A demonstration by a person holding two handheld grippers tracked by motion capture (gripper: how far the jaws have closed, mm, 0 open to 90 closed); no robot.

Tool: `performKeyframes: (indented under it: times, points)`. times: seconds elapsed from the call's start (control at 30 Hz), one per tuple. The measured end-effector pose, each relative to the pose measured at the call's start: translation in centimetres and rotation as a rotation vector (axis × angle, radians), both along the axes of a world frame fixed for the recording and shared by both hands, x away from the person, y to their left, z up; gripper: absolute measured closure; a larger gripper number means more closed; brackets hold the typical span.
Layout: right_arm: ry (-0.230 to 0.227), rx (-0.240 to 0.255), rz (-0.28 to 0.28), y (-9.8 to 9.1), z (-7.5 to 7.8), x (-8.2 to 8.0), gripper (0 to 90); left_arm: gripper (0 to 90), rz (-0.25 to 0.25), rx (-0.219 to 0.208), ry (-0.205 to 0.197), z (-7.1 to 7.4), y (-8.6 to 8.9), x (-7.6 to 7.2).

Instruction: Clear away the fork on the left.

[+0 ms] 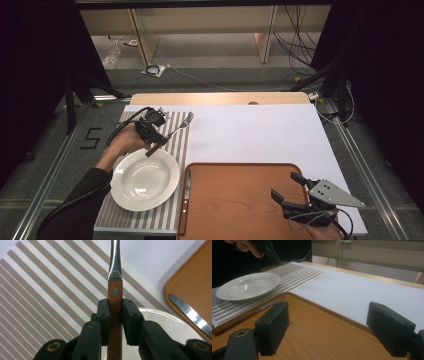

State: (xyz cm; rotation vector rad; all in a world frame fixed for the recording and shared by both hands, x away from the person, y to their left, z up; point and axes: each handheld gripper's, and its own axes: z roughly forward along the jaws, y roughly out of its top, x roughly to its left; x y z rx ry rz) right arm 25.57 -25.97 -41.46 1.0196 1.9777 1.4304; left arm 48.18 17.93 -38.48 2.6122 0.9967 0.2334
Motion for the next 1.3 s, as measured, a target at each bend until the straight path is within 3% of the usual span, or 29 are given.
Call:
performKeyframes:
  times: [0.17,0.27,0.7,0.93,1.13,1.3]
  points:
    - [-0.001,0.001,0.001,0.0,0.0,0.0,19.3,76.6,-0.028,-0.035,0.01,0.2,-0.6,-1.5]
    - [-0.001,-0.002,0.001,0.1,0.0,0.0,19.3,76.6,-0.05,-0.023,0.003,0.3,-1.4,-2.7]
    - [-0.005,0.003,0.003,0.1,0.1,-0.1,19.3,76.6,-0.132,-0.078,-0.003,0.6,-3.8,-7.7]
    - [-0.008,0.0,0.004,0.1,0.1,-0.2,19.3,76.6,-0.146,-0.116,-0.02,0.0,-4.5,-9.1]
    - [-0.005,-0.001,0.005,0.2,0.1,-0.2,19.3,76.6,-0.156,-0.138,-0.002,-0.4,-5.0,-10.4]
    - [-0.007,-0.003,0.005,0.2,0.1,-0.2,19.3,76.5,-0.177,-0.125,0.018,-1.3,-5.8,-11.2]
